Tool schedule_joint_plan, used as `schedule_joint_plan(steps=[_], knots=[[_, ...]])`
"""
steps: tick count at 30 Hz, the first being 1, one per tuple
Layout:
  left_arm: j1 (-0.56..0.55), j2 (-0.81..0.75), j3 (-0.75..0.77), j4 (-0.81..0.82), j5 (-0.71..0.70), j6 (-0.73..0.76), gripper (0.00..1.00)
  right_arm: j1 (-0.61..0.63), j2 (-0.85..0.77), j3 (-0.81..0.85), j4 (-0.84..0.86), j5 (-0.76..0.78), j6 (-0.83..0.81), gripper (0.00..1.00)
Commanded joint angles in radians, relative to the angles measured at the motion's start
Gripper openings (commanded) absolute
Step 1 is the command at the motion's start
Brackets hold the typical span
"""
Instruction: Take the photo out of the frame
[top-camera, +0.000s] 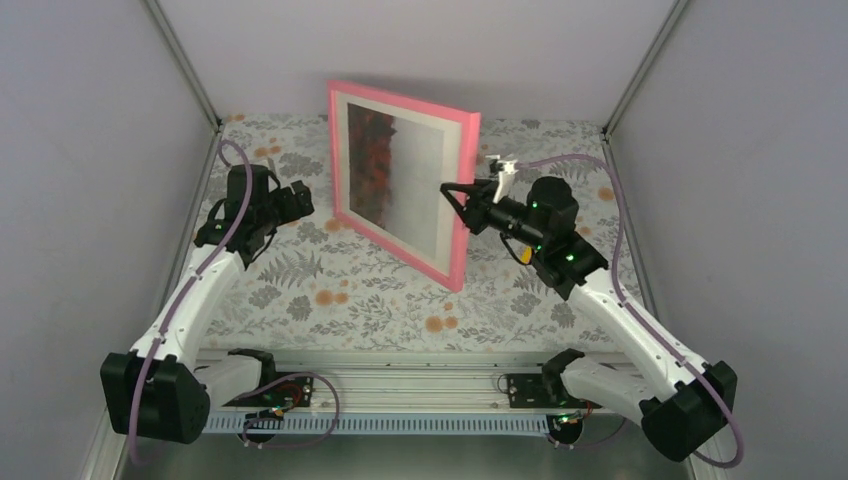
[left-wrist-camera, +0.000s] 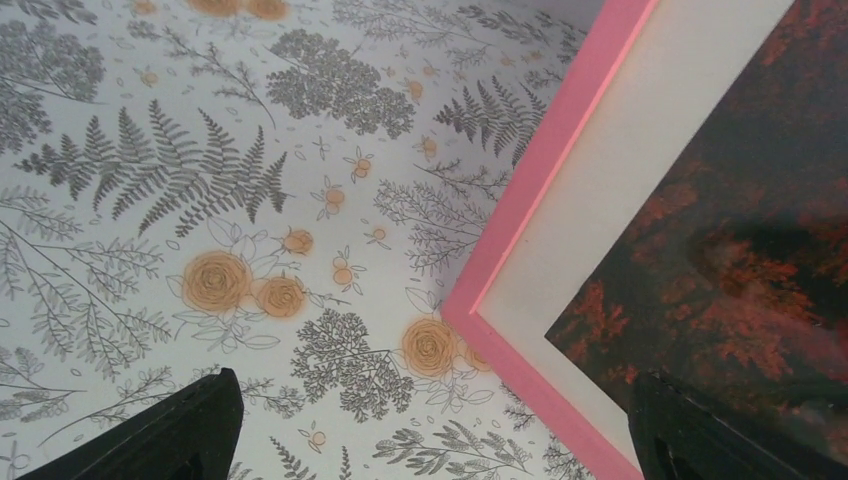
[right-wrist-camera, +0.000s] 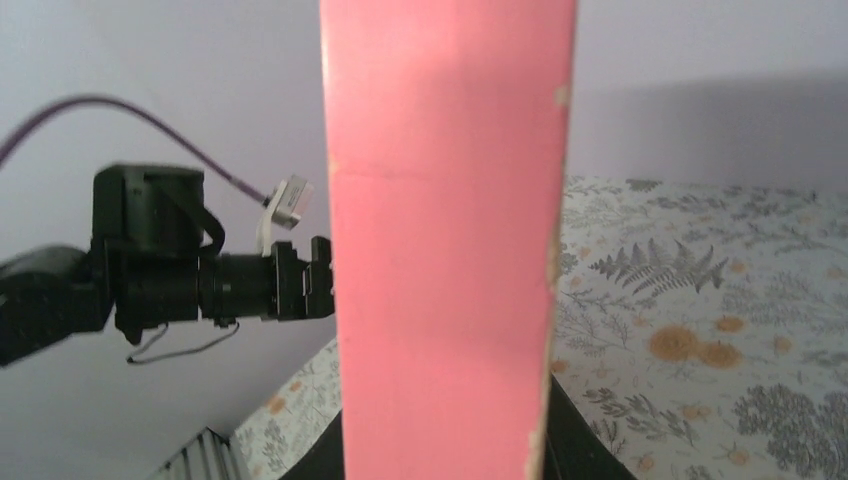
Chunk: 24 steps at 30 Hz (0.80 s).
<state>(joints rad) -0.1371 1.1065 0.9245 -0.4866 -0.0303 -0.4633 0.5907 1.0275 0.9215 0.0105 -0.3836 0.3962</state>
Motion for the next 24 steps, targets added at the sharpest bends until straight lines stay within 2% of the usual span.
schedule_joint_plan(steps=[1, 4, 8, 17, 24], knots=[[0.032, 0.027, -0.030, 0.066, 0.084, 0.004, 0.97, -0.134, 0.000, -0.031, 0.222, -0.292, 0.197, 0.04], [0.082, 0.068, -0.050, 0.088, 0.148, 0.013, 0.97, -0.213, 0.048, -0.063, 0.284, -0.437, 0.271, 0.04], [0.107, 0.129, -0.063, 0.115, 0.183, 0.021, 0.97, -0.268, 0.095, -0.094, 0.309, -0.523, 0.316, 0.04], [0.120, 0.235, -0.041, 0.104, 0.154, 0.039, 0.97, -0.389, 0.190, -0.191, 0.316, -0.556, 0.394, 0.04], [0.119, 0.305, -0.035, 0.101, 0.154, 0.057, 0.95, -0.465, 0.328, -0.269, 0.351, -0.577, 0.379, 0.04]])
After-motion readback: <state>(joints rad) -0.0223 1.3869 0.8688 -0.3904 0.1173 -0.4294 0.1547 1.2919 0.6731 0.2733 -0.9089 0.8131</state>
